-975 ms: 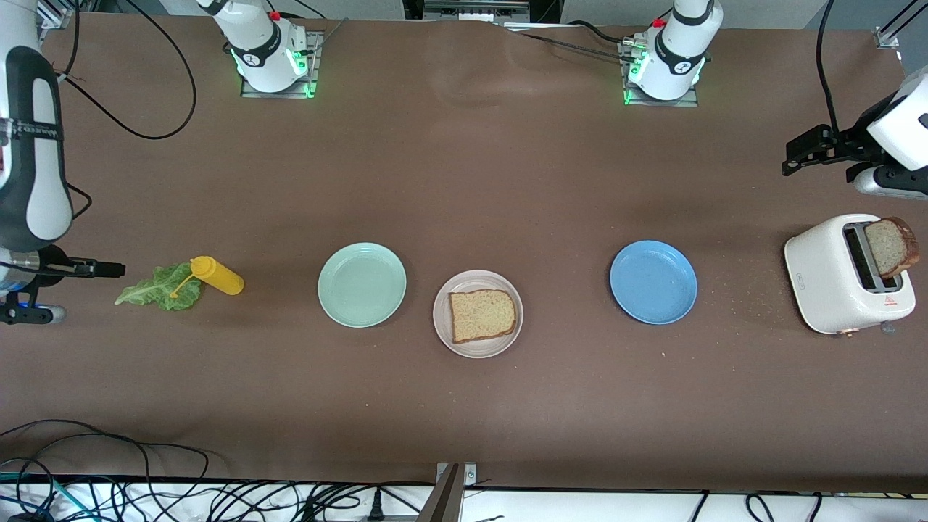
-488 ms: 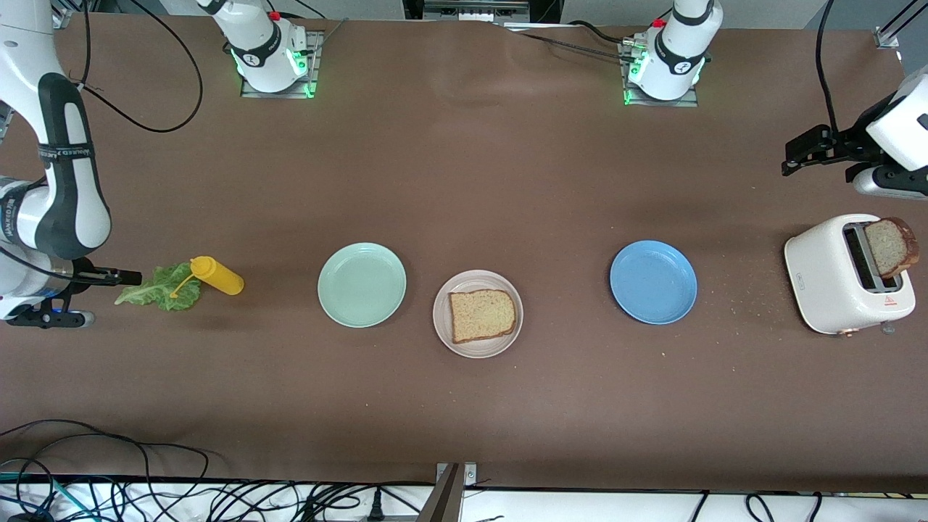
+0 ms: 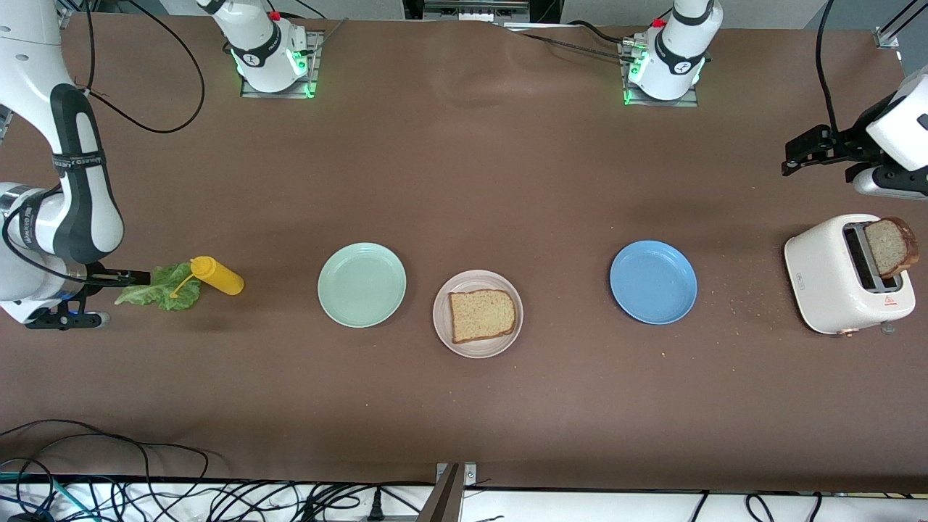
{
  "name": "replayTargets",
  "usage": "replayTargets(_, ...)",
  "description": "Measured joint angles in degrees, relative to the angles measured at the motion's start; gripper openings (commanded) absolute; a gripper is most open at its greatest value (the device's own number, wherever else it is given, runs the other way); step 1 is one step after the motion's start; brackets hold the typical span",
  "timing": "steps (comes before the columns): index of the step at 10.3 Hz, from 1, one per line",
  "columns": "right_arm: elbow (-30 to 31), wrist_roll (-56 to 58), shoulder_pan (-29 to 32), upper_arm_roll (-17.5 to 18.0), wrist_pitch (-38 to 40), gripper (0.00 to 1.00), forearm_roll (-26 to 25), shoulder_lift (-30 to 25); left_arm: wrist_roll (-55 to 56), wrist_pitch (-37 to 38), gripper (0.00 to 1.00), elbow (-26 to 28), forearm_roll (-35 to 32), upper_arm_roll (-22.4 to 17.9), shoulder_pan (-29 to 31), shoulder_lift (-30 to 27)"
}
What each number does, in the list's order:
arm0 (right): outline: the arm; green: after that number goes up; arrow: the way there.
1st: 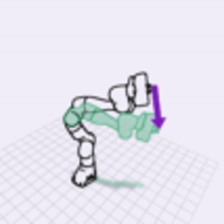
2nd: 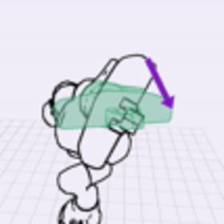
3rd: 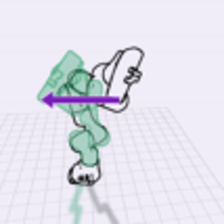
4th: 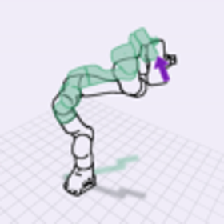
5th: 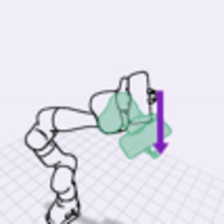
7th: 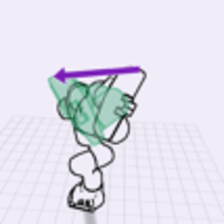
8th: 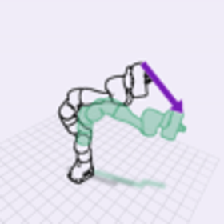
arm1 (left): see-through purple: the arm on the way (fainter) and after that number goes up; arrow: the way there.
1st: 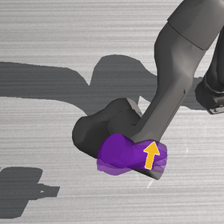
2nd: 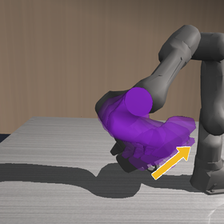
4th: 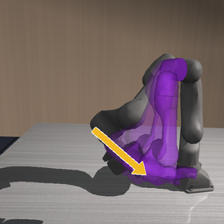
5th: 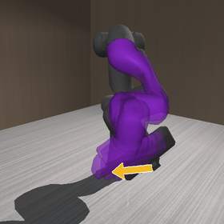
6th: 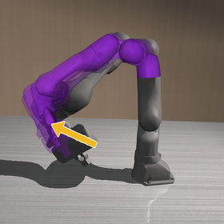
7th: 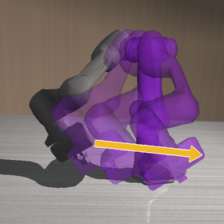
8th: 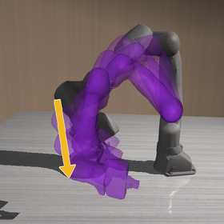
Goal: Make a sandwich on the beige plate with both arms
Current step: 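Move the right gripper down over the green lettuce leaf, then close the right gripper on the lettuce leaf and lift it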
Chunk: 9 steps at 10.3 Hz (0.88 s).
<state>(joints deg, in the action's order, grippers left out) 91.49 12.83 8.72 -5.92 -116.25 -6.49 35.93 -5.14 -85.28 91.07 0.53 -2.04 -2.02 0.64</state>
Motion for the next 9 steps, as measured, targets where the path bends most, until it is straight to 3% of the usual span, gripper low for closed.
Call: replayTargets(9, 0.88, 0.3, -0.13, 0.43, -2.32, 1.0, 0.0, 3.59, 0.0, 0.0, 1.0, 0.0, 0.0, 0.0, 0.0, 0.02)
